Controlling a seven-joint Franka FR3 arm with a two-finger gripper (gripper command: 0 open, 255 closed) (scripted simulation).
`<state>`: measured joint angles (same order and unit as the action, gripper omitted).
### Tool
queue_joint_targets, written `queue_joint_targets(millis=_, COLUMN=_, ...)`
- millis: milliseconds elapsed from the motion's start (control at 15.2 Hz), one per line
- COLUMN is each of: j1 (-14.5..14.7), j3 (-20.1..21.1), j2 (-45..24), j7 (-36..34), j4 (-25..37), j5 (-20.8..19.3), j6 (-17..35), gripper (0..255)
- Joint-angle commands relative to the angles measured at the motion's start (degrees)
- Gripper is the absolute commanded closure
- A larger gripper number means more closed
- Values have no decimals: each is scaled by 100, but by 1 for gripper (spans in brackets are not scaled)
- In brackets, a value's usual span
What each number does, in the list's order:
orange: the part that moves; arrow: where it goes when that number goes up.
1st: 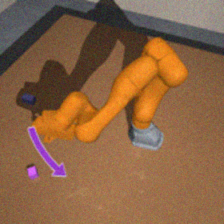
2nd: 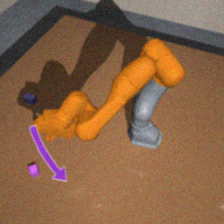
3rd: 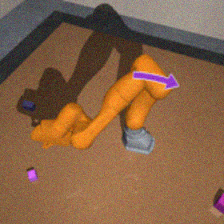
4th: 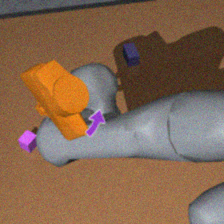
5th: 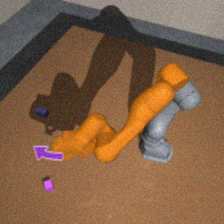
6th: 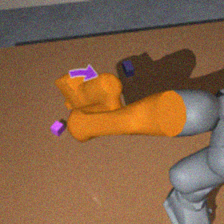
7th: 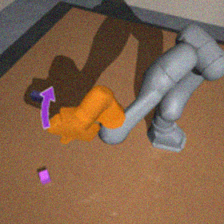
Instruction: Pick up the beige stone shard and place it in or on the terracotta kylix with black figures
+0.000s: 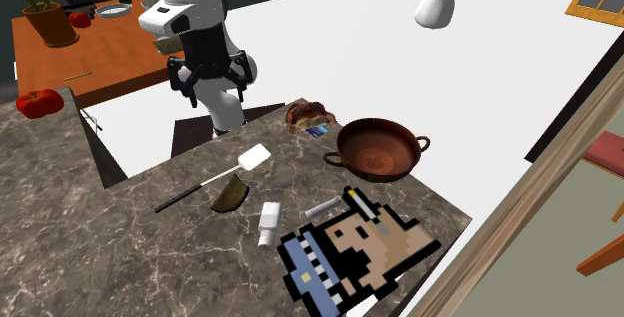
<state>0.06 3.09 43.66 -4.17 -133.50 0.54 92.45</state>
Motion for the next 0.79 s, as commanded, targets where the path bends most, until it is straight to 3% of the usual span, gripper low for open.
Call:
queue_joint_targets(millis=0, j1=0, j3=0, j2=0, j7=0, j4=0, j5=0, j6=0, gripper=0)
queue_joint_targets(millis=726, j1=-566, j3=587, j2=-1399, j7=-1742, j4=-800, j5=-49, j6=2275, gripper=0)
